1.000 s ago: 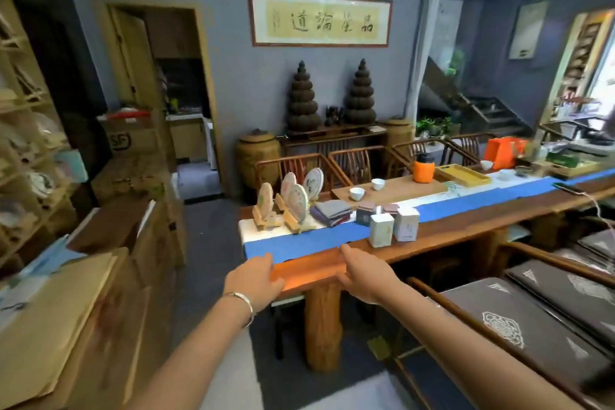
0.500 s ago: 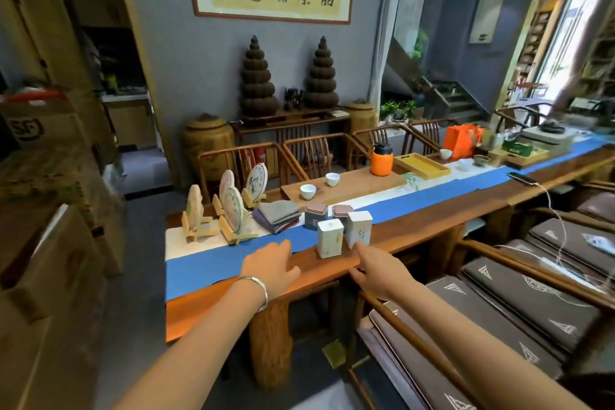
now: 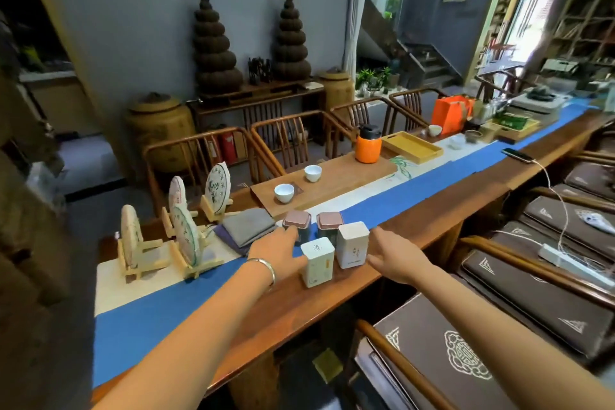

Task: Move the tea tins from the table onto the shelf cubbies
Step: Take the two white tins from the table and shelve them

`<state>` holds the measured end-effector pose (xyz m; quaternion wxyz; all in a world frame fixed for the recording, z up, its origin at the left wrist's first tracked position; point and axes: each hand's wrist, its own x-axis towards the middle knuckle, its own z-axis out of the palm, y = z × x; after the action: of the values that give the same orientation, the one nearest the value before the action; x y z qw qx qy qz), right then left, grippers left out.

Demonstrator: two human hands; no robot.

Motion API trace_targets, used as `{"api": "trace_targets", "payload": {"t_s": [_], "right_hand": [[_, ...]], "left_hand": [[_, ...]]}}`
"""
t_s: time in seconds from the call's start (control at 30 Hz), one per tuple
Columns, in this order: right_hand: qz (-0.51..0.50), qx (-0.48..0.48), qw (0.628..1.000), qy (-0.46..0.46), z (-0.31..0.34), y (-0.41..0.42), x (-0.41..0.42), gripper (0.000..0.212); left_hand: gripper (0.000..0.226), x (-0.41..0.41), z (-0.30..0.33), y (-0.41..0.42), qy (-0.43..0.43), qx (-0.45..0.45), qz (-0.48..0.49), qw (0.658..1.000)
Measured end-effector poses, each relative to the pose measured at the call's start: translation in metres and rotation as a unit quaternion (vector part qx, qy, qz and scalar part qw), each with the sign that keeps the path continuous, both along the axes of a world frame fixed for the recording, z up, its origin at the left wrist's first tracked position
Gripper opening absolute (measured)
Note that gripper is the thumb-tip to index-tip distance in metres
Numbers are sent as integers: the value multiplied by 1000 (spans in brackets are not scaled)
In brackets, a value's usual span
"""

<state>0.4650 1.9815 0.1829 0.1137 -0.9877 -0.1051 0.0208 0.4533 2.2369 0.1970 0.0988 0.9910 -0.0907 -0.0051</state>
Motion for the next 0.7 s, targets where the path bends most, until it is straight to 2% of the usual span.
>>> {"api": "trace_targets", "payload": {"t_s": [0.07, 0.17, 0.27, 0.43, 0.57, 0.63, 0.7], "right_hand": [[-5, -1, 1000, 25, -9, -3, 21, 55], [-4, 36, 998, 60, -18, -7, 57, 83], [14, 39, 997, 68, -26, -12, 99, 96], [55, -7, 995, 86, -62, -26, 168, 103], [85, -45, 986, 138, -98, -37, 222, 109], [91, -39, 981, 166, -118, -40, 241, 106], [104, -15, 977, 183, -140, -43, 250, 90]], "left_hand": [[47, 22, -17, -4, 19, 5, -10, 1000], [61, 62, -40, -10, 42, 21, -39, 998], [74, 102, -58, -18, 54, 25, -47, 997], [89, 150, -107, -38, 87, 15, -29, 996], [98, 179, -145, -51, 121, -4, -8, 993], [95, 183, -164, -54, 146, -24, 11, 989], [84, 181, -182, -55, 167, -57, 29, 984]]}}
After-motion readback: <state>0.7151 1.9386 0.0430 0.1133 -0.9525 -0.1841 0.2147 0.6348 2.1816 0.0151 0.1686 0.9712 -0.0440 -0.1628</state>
